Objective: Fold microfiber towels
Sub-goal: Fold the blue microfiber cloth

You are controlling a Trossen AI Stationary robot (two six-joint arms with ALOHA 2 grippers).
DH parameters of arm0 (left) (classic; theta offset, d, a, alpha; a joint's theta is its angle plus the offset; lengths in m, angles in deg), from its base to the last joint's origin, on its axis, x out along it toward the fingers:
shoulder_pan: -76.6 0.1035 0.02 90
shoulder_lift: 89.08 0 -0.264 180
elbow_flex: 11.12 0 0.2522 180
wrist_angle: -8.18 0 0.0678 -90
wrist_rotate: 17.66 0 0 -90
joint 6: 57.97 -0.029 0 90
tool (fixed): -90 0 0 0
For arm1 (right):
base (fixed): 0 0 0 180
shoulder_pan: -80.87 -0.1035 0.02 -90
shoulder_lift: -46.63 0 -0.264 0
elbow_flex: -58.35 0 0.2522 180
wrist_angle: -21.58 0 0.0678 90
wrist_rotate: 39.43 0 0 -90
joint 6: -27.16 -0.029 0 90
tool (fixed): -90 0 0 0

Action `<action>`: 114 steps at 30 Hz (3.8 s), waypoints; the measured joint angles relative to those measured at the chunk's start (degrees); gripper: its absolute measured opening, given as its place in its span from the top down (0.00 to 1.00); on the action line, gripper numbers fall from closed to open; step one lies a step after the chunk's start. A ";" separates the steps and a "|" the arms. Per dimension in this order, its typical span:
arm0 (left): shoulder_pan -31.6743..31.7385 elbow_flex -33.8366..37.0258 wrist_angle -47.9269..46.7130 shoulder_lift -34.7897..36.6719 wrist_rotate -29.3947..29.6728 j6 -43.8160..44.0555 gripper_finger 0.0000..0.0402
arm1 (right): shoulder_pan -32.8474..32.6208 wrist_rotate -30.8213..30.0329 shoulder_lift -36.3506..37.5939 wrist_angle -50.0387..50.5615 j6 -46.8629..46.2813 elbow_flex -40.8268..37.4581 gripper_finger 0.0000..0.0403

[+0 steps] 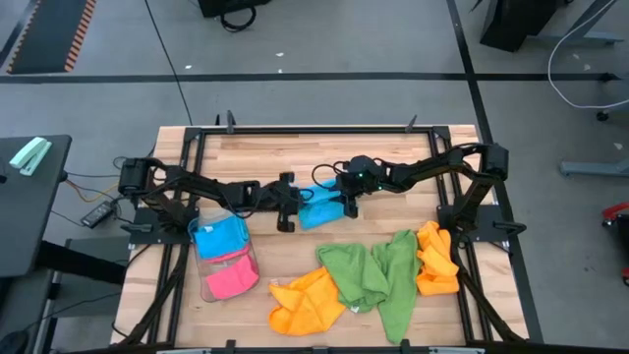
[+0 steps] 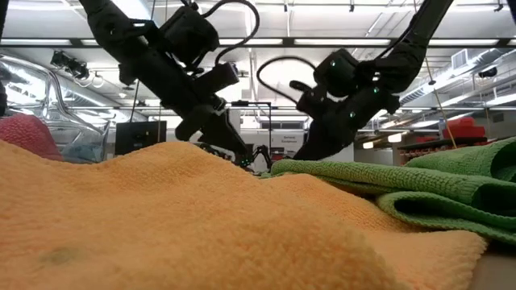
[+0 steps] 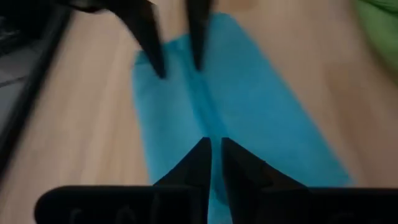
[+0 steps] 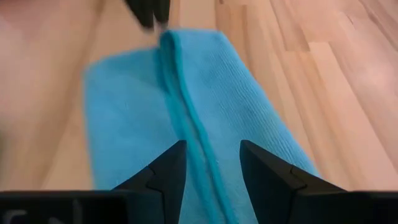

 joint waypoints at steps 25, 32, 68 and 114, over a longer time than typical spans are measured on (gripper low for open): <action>1.76 0.09 -8.92 -0.59 -7.52 -1.97 0.98 | 0.04 -2.33 -4.52 3.22 -1.12 0.09 0.61; 0.28 0.07 -6.43 2.09 -8.90 -7.07 0.90 | 0.04 -2.49 -4.52 3.37 -0.94 0.12 0.61; -8.32 -0.04 5.29 -11.03 0.93 -10.42 0.74 | -9.18 -7.09 7.75 10.11 3.97 0.52 0.61; -5.75 0.01 3.54 0.31 -9.85 17.33 0.69 | -17.36 -28.86 -4.82 4.46 22.75 0.57 0.90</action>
